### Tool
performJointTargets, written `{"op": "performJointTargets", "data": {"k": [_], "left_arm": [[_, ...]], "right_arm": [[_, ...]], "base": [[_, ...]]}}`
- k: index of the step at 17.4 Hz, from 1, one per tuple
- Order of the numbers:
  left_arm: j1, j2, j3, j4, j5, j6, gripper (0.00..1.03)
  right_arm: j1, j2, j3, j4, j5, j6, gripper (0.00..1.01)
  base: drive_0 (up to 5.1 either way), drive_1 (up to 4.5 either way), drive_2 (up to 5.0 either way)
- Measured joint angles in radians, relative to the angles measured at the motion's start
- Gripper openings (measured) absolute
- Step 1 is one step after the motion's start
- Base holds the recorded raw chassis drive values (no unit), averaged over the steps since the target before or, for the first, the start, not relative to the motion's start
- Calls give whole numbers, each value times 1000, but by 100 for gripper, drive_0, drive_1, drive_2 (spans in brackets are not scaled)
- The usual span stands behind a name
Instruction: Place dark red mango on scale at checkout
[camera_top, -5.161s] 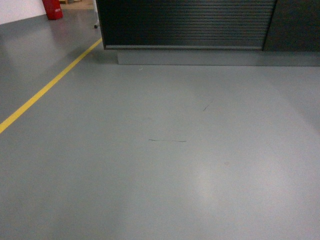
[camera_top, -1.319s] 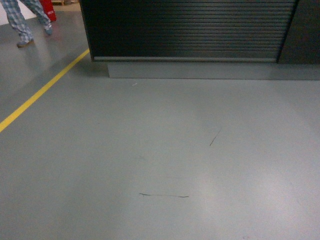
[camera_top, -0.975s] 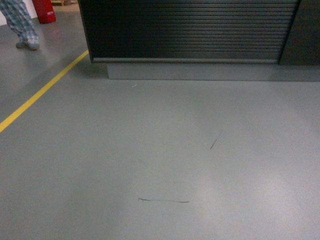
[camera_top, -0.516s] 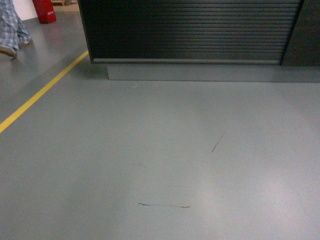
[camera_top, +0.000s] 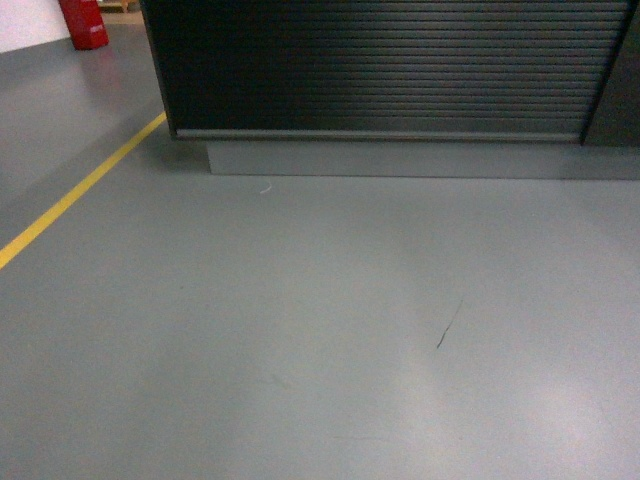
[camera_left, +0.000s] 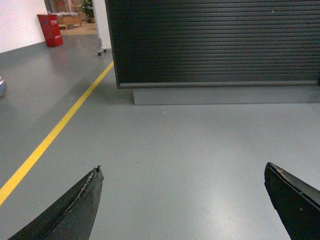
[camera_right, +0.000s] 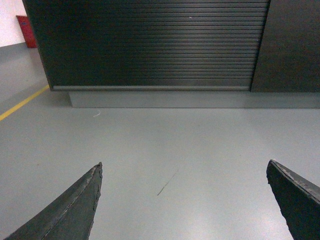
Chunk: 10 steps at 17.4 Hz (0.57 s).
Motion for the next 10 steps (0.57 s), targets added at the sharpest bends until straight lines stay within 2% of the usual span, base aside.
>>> {"op": "performJointTargets", "data": {"k": [10], "left_arm": [[0, 0, 0, 0, 0, 0, 98]], "right_arm": [[0, 0, 0, 0, 0, 0, 98]], "base": [[8, 226, -210]]}}
